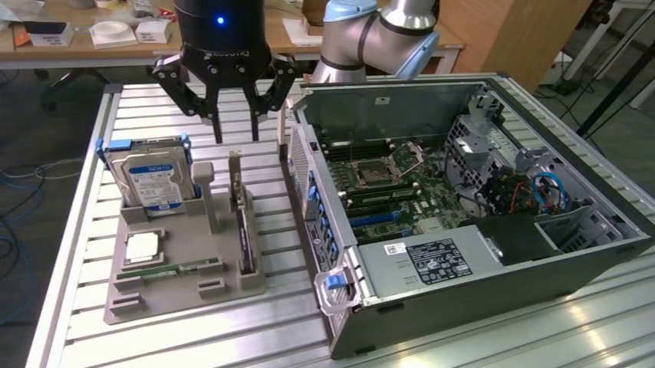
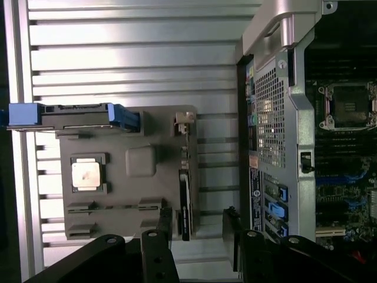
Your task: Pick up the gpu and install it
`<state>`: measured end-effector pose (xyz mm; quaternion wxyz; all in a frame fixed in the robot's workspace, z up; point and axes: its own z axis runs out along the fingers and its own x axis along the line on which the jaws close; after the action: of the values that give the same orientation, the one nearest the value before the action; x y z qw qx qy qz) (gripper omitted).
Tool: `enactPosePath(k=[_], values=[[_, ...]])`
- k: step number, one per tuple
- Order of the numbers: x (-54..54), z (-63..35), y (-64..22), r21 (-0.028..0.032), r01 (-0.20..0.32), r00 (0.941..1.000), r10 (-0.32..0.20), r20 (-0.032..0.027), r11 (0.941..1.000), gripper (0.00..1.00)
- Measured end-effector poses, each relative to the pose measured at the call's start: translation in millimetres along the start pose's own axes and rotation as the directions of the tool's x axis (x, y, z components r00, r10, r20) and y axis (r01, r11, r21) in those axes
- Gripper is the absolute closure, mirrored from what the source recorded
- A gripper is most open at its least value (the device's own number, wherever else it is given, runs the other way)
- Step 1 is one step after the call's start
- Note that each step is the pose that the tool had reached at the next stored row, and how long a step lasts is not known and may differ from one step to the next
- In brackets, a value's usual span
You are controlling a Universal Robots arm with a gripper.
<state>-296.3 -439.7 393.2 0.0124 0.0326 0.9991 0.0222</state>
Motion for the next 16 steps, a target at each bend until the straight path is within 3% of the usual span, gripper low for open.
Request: enactPosePath(k=[5,16], values=[[-0.4,-0.2,-5.3,0.0000,0.000,1.0000,0.000,0.0000,1.0000,0.53],[-0.3,1.5,-5.8,0.0000,0.000,1.0000,0.000,0.0000,1.0000,0.53]])
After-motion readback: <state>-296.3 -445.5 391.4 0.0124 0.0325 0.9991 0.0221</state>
